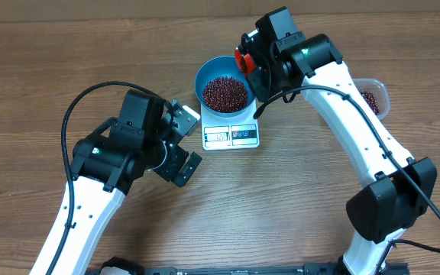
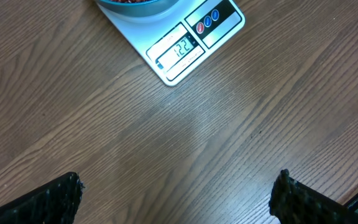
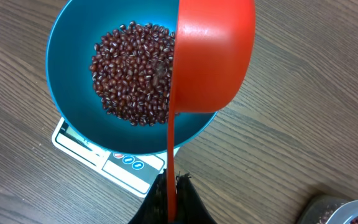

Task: Scoop item into bowl and weigh 150g on scale
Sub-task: 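Tilt the red cup with the right gripper to pour beans into bowl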

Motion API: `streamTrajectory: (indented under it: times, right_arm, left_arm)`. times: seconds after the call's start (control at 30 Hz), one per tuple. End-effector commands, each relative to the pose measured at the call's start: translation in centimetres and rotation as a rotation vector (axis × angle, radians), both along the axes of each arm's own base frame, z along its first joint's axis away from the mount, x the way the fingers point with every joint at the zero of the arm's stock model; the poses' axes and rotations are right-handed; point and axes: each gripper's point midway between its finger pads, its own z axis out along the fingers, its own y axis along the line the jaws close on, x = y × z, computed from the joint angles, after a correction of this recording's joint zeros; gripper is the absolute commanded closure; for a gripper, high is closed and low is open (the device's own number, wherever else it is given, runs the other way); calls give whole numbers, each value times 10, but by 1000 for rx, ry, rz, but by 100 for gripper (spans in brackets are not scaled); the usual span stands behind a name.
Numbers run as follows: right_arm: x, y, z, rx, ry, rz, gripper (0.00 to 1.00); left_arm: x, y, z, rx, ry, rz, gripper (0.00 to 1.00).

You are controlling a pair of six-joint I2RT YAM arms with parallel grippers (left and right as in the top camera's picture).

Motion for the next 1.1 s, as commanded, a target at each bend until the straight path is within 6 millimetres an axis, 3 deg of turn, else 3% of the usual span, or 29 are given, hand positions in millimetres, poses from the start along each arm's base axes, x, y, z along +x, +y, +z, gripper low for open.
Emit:
streamTrajectory:
  times: [0.0,0.77,1.07]
  right_arm:
    - [3,-1,28,25,-69,-9,96]
    - [8,6,32,-5,-119,61,96]
    - [4,15,34,-139,-188,90,96]
  left_arm:
    - [4,0,7,1,-24,-16,0]
    - [4,0,7,1,-24,-16,0]
    - [4,0,7,1,-24,-16,0]
